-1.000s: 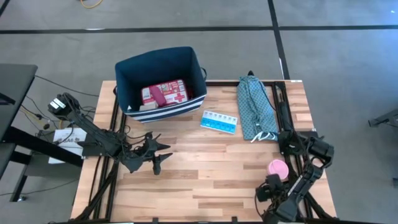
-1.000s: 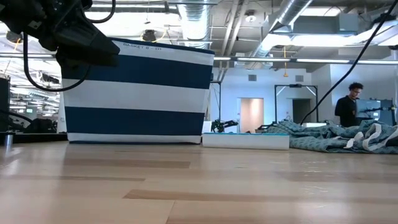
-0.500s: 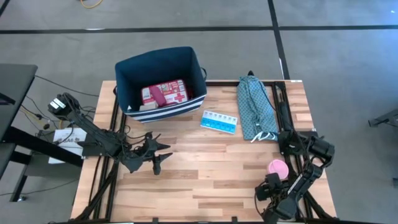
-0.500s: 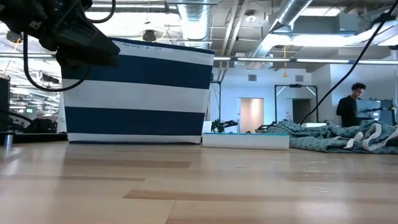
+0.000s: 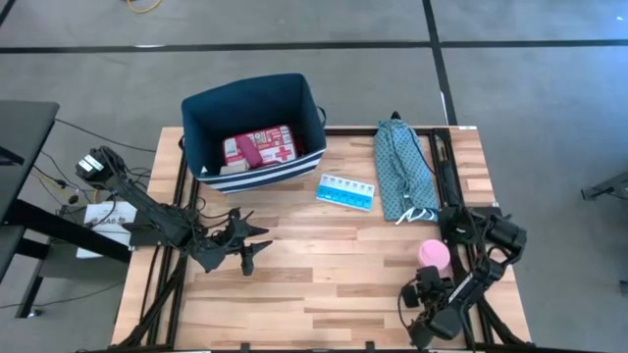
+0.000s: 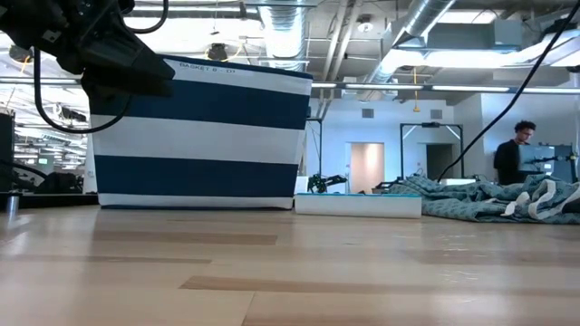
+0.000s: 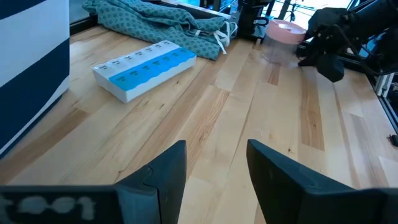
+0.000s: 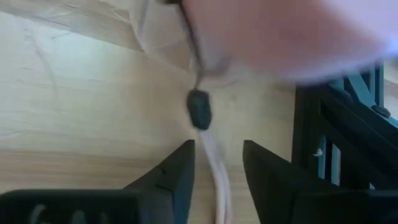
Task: Pick & place medical supplies in basket/bin
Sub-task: Put the pink water bottle into the blue bin
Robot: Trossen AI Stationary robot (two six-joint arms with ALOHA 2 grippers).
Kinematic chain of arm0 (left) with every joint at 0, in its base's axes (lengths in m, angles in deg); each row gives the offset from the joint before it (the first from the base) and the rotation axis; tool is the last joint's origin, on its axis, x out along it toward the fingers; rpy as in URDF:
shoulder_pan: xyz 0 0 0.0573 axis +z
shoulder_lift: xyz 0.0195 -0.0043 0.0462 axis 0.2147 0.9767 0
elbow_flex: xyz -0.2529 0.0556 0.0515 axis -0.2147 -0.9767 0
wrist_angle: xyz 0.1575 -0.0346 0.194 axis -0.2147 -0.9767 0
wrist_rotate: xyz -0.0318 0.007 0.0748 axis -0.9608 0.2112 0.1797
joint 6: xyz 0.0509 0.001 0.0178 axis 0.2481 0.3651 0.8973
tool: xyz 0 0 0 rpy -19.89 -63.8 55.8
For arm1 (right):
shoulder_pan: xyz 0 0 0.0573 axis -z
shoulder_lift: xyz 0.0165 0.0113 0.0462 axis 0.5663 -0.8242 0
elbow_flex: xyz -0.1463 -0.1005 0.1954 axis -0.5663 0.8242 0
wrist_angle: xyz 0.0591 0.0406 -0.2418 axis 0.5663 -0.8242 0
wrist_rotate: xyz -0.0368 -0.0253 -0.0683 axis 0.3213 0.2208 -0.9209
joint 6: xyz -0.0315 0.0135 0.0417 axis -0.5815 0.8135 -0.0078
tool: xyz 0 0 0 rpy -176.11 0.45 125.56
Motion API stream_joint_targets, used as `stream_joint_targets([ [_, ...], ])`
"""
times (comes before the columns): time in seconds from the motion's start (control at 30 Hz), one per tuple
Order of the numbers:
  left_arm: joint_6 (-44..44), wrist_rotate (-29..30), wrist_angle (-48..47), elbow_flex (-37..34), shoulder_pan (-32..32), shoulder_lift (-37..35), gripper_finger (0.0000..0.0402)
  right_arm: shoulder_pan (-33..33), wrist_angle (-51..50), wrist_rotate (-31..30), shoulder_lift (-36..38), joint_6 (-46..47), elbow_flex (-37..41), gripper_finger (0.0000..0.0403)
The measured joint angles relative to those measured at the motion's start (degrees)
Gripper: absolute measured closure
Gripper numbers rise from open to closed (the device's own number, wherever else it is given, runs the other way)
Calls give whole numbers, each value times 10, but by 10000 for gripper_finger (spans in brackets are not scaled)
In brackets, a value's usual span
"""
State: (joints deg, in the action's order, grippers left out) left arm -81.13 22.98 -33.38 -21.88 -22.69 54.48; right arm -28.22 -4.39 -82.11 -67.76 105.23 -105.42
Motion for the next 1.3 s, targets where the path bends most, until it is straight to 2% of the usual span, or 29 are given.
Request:
stream_joint_targets([
  [0.43,0,2,0,0,0,0,245,17,13,-5,-1,-54,7,372],
  [0.53,0,2,0,0,0,0,245,17,19,-25,-1,-67,7,396],
  [0.73,0,2,0,0,0,0,245,22,22,-138,-3,-49,-17,394],
  [0.97,0,14,0,0,0,0,245,54,23,-366,-3,-61,-69,396],
  [1.17,-4,14,0,0,0,0,245,109,28,-557,-2,-173,-133,400],
  [1.3,-5,14,0,0,0,0,245,156,26,-633,-2,-309,-194,399],
])
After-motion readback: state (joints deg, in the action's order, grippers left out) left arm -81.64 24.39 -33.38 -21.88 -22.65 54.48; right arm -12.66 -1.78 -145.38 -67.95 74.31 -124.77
